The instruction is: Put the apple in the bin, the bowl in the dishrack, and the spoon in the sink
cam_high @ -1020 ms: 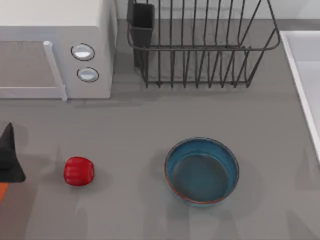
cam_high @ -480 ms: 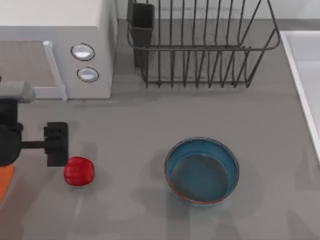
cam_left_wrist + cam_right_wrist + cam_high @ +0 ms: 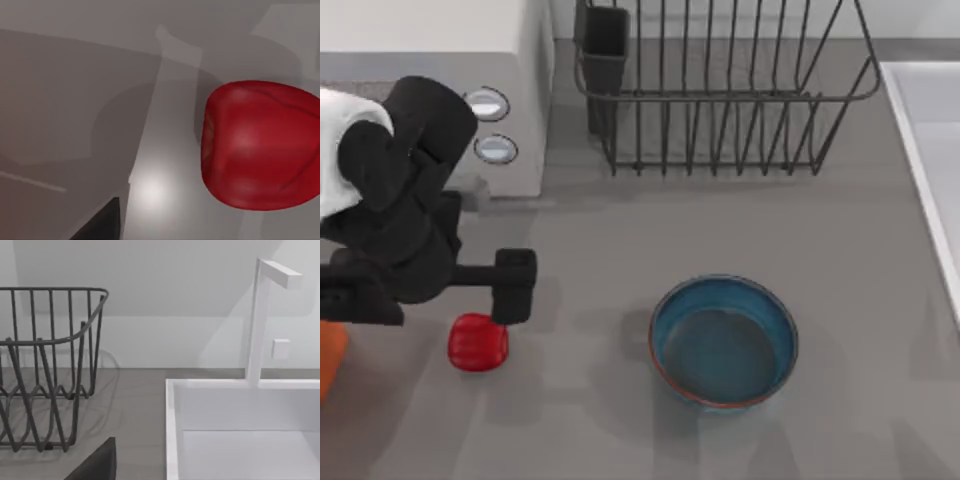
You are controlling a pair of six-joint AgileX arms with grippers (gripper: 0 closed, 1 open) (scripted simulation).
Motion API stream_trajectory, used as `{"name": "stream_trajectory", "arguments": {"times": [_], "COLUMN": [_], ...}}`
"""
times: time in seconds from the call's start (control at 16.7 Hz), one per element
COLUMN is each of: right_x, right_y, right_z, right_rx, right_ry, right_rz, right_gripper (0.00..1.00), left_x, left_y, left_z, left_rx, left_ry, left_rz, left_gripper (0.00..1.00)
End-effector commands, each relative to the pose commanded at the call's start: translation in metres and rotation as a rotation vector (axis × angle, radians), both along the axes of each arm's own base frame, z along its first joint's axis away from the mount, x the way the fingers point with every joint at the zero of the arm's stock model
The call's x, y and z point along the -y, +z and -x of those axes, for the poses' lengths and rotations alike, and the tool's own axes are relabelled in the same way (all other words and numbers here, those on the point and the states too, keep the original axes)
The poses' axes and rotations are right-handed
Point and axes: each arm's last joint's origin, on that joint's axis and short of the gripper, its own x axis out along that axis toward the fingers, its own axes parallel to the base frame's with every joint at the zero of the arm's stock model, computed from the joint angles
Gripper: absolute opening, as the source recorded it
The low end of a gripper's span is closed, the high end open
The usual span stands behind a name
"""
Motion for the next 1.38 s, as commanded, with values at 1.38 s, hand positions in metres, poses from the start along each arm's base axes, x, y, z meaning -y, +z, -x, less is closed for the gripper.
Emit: {"name": "stream_trajectory", "arguments": {"times": [1.38], "right_x": [0.000], "right_y": [0.000], "right_z": [0.000], "right_rx": [0.000], "right_ry": [0.000], "right_rz": [0.000], "right_gripper": [1.00], "left_x": [0.012], "left_y": [-0.075], "left_z": [-0.015], "left_rx": [-0.050], "left_ry": [-0.003], "left_rz": [-0.017], "left_gripper": [0.92]}}
